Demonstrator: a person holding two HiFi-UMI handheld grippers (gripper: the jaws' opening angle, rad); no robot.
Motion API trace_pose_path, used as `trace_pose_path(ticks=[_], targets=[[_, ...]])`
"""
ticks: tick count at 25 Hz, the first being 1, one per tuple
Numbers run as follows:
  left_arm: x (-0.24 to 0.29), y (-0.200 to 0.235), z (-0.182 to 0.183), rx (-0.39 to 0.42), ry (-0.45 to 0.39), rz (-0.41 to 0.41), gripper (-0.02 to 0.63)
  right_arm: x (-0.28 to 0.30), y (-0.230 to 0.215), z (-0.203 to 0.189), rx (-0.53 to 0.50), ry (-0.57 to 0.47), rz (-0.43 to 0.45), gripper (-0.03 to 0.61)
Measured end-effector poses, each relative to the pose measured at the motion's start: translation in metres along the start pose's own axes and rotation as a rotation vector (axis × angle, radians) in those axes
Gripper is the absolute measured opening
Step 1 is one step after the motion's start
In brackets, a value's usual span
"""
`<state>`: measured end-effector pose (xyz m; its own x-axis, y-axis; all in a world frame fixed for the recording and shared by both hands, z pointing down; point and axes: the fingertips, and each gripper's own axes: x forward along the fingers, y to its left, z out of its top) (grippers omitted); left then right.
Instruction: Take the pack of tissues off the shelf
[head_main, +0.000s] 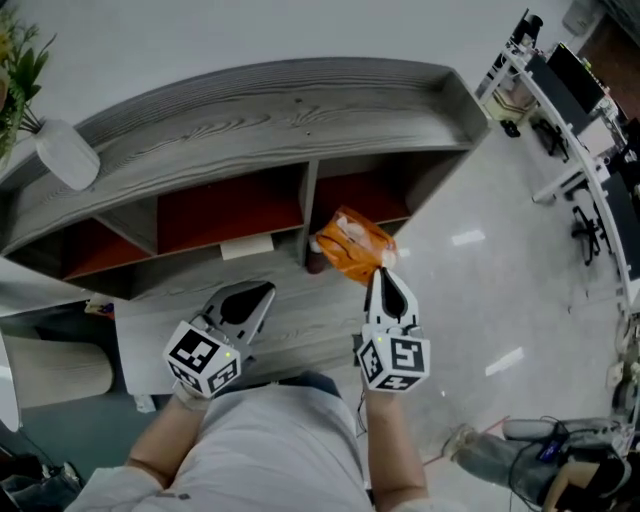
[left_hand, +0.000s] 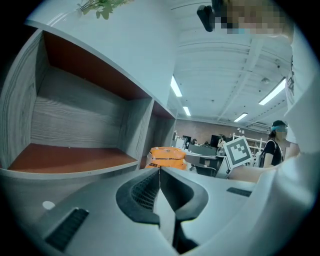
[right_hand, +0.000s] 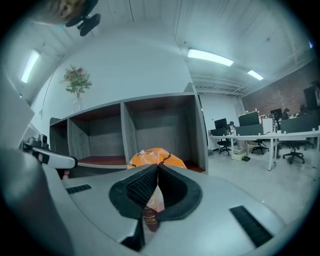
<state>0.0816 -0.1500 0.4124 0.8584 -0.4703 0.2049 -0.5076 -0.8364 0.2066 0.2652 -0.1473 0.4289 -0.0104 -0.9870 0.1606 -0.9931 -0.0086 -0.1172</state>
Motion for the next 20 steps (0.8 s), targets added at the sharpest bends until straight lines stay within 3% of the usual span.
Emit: trace_pose_path(ticks=[11,20], targets=[[-0.024,0.013,-0.012,-0.03,0.002,0.031,0.018,-0.021,0.073,-0.008,-0.027,0.032,0.122,0.021],[-0.052,0.036,-0.018,-0.054,-0.013,0.113,0.017,-0.01,0.126,-0.004,-0.034,0.039,0.267,0.021]])
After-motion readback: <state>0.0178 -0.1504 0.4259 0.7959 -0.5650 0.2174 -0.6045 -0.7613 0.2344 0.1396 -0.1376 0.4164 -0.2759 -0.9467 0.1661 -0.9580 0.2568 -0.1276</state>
